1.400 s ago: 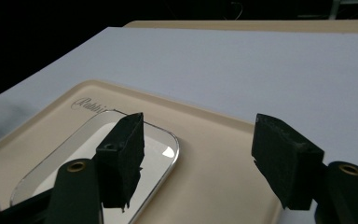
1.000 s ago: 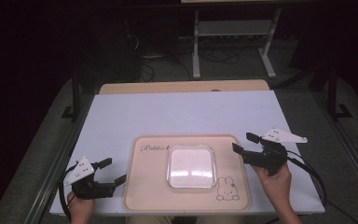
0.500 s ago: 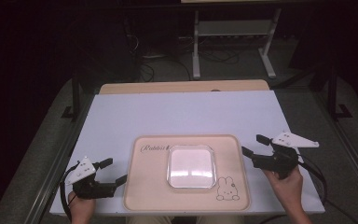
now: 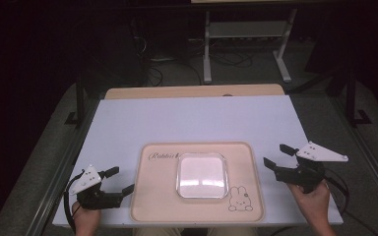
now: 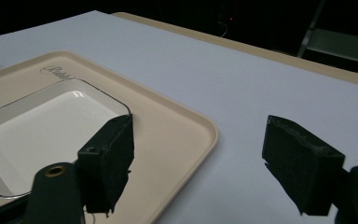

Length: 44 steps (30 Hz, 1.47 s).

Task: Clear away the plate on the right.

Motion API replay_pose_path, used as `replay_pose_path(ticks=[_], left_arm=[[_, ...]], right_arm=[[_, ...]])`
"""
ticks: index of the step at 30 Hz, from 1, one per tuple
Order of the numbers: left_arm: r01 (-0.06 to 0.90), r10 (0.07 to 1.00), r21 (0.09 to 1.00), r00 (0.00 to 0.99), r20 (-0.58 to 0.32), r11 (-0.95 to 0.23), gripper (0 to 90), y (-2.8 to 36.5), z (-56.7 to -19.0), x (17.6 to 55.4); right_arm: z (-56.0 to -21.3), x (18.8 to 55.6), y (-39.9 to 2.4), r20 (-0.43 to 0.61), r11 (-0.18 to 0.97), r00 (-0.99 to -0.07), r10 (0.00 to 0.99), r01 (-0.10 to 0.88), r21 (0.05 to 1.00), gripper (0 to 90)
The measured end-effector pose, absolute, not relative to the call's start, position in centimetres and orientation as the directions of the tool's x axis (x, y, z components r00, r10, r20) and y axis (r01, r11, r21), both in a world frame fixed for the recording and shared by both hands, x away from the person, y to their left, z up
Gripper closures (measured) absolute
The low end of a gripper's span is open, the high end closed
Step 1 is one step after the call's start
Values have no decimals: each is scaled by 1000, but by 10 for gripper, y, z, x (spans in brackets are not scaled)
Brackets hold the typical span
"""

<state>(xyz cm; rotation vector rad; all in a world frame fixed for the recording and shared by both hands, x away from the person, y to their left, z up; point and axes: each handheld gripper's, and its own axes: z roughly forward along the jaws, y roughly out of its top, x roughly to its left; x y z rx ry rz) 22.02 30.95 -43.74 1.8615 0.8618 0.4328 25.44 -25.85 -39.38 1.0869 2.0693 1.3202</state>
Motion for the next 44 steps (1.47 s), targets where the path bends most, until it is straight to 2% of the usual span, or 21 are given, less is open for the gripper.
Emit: replay_pose_path(ticks=[19, 44], left_arm=[[362, 727, 899, 682, -77, -245, 139, 311, -436, 218], [353, 722, 898, 689, -59, -264, 140, 314, -433, 218]], right_arm=[[-404, 237, -266, 16, 247, -574, 819, 377, 893, 184], [-410, 231, -264, -18, 278, -560, 828, 385, 880, 186]])
